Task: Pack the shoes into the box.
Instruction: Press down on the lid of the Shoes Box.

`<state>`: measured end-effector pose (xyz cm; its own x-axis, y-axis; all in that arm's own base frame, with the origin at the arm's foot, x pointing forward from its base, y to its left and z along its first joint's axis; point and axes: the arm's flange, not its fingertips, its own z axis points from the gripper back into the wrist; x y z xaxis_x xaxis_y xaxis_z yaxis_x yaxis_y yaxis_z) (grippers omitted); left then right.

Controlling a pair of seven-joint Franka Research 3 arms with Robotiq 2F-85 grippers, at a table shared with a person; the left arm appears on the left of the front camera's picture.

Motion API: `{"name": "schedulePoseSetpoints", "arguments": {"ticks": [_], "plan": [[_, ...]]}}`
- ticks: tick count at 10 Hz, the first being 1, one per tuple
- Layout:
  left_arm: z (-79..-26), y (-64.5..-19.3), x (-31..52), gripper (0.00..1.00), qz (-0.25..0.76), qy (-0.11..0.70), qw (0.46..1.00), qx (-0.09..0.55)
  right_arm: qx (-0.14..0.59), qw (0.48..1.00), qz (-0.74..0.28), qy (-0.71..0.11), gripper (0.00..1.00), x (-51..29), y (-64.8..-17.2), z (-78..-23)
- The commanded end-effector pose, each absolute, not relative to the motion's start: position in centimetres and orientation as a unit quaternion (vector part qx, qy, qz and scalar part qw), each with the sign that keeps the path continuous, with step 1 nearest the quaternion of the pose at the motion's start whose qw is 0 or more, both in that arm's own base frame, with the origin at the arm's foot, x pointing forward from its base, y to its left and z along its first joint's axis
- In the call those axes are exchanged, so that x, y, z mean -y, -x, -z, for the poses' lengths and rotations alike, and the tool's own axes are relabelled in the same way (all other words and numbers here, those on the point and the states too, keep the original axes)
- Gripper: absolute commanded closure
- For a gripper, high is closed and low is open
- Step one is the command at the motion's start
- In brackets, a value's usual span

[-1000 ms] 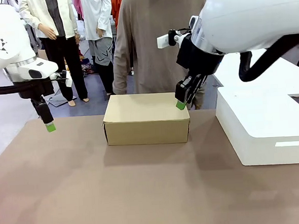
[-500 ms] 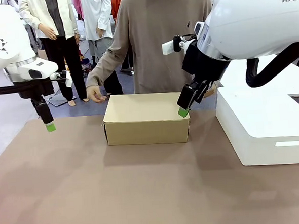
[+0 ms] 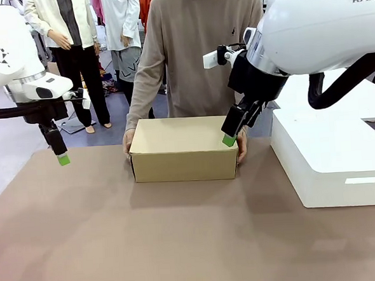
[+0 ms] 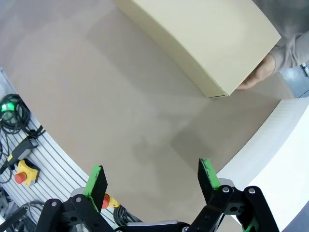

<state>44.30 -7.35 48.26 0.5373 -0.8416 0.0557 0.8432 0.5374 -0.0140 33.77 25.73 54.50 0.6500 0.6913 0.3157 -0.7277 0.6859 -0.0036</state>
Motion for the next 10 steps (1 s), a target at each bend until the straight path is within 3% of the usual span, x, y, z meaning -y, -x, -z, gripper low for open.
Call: {"name": "schedulePoseSetpoints", "arguments": {"ticks": [1, 10], "plan": [[-48.5, -44.2, 7.0, 0.0, 0.487, 0.018, 0.873, 0.018, 0.148, 0.907, -0.389, -0.062, 0.0, -25.8, -33.6, -54.5], [-48.5, -44.2, 7.0, 0.0, 0.487, 0.018, 0.873, 0.018, 0.161, 0.917, -0.365, -0.012, 0.0, -22.8, -34.5, -50.1]]}}
